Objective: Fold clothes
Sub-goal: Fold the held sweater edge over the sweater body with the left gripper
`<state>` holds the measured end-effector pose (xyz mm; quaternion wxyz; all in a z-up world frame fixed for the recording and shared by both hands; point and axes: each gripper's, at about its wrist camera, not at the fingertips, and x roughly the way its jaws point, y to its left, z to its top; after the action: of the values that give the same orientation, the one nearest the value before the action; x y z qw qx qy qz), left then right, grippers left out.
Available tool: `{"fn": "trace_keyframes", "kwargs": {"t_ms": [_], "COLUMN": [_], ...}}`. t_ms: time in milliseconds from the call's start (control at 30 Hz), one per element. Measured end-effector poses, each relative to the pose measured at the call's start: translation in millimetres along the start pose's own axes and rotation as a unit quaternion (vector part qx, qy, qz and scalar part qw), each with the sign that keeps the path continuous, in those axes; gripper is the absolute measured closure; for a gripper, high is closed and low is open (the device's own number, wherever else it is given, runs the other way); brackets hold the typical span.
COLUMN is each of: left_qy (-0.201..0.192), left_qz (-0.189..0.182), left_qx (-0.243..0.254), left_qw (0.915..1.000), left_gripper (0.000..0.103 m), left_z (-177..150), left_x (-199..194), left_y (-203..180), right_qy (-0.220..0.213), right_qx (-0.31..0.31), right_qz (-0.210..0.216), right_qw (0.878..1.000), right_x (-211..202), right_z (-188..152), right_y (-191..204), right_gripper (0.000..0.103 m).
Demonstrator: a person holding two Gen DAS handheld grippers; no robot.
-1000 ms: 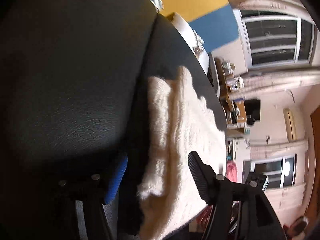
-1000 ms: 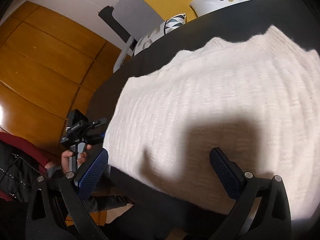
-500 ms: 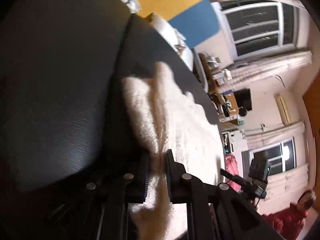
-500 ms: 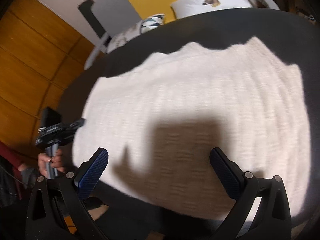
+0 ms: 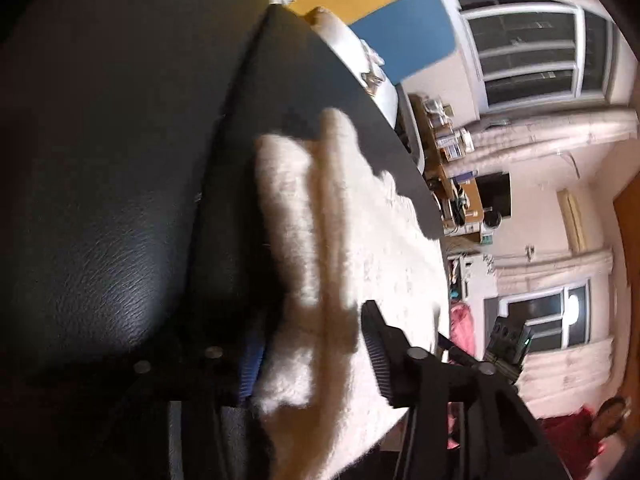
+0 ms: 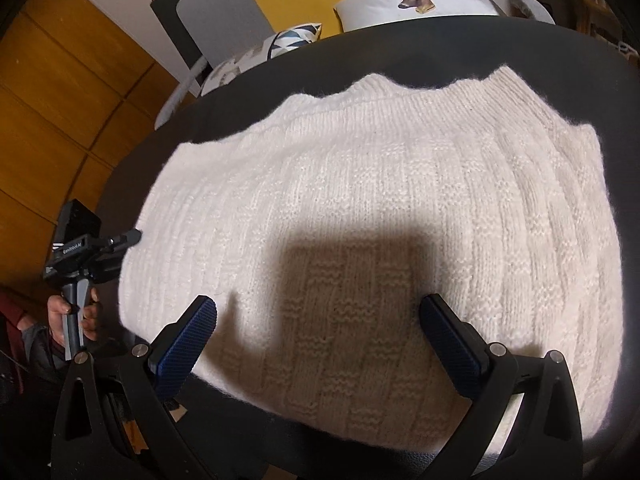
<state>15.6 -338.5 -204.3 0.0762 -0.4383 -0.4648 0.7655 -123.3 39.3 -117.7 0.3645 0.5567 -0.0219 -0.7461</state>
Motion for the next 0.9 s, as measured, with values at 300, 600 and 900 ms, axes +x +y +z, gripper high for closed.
{"fn": "trace_keyframes", "kwargs": {"t_ms": [300,600,900], "left_qy": [-0.047,-0.081,-0.069], "left_qz": [-0.06,-0.152,-0.196], "left_qx": [0.058,0.053,0.111], "left_qw": [0.9954,0.9836,0.972], "left_gripper": [0.088,0.088,0.088], "left_z": [6,15,22], "left_x": [-15,-32,-17], "left_y": [-36,-76,-180], "right_qy": [-0.028,0.006,-0.02], "right_qx": [0.023,0.043,0.068], "right_qz": [0.031,0.056,0.116], "right_qw": [0.999,0.998,0.991], "right_x": [-36,-17,-3], "right_z": [12,18,4], "right_y": [-28,-51,-29], "right_gripper": [0.0,0.0,0.0]}}
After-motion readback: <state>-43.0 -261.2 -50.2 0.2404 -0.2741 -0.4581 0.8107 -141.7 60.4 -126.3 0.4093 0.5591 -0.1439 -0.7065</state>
